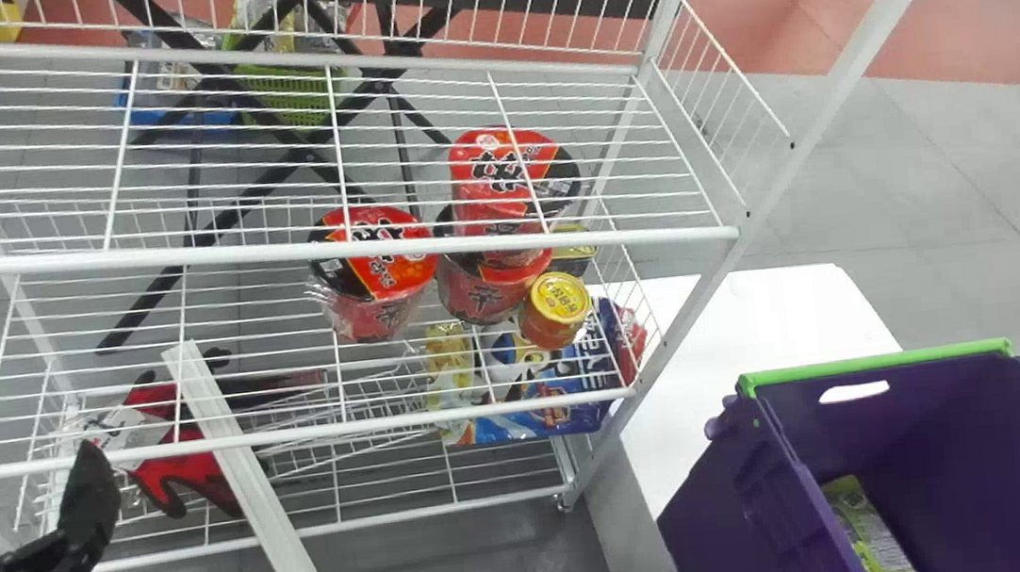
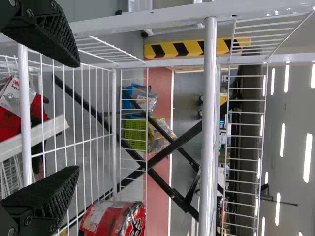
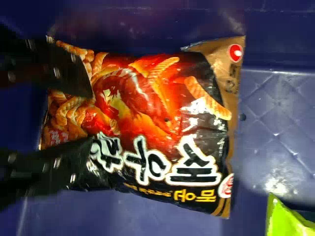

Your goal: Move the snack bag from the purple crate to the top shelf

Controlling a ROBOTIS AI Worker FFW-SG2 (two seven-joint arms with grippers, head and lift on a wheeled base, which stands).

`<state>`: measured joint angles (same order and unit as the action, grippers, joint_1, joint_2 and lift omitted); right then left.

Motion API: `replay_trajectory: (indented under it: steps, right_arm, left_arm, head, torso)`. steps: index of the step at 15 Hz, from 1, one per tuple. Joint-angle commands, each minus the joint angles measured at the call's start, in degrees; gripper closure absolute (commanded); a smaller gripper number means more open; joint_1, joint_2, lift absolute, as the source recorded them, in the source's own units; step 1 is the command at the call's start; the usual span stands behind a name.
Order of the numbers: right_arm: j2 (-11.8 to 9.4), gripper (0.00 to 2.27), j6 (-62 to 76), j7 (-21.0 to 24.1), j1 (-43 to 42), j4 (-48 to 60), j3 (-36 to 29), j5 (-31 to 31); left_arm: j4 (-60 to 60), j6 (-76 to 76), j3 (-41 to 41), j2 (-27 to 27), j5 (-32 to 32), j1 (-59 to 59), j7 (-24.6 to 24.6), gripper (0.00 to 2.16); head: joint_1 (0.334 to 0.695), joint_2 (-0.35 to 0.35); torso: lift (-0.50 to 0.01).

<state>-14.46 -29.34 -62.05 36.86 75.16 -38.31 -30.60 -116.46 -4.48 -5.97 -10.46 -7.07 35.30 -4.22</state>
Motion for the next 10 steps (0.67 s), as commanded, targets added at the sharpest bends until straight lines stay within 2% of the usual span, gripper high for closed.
replay_trajectory:
  steps: [1,2,6,8,10]
  right_arm:
    - [0.0,1.28,0.4,-0.1,-0.1,-0.2,-0.2,0.0]
    - [0.0,1.47,0.4,-0.1,-0.2,-0.2,-0.4,0.0]
    - [0.0,1.47,-0.7,-0.5,-0.1,0.9,-0.9,0.3]
    - [0.7,1.47,-2.8,-1.1,1.1,4.5,-2.0,0.3]
    - [1.2,1.47,-4.7,-3.7,1.3,7.3,-4.1,0.4]
  left_arm:
    - [0.2,-0.1,0.0,0.0,-0.1,-0.3,0.0,0.07]
    - [0.2,-0.1,0.0,0.0,0.0,-0.3,0.0,0.07]
    - [0.3,-0.1,0.0,0.1,0.0,-0.5,-0.1,0.07]
    - [0.3,-0.1,-0.1,0.1,0.2,-0.5,-0.1,0.07]
    - [0.2,-0.2,-0.2,0.1,0.3,-0.5,-0.2,0.07]
  head:
    - [0.695,-0.35]
    - [0.695,-0.35]
    - [0.695,-0.35]
    - [0.695,-0.35]
    - [0.695,-0.35]
  torso:
    - [-0.452]
    - [-0.452]
    - [-0.452]
    - [-0.452]
    - [-0.452]
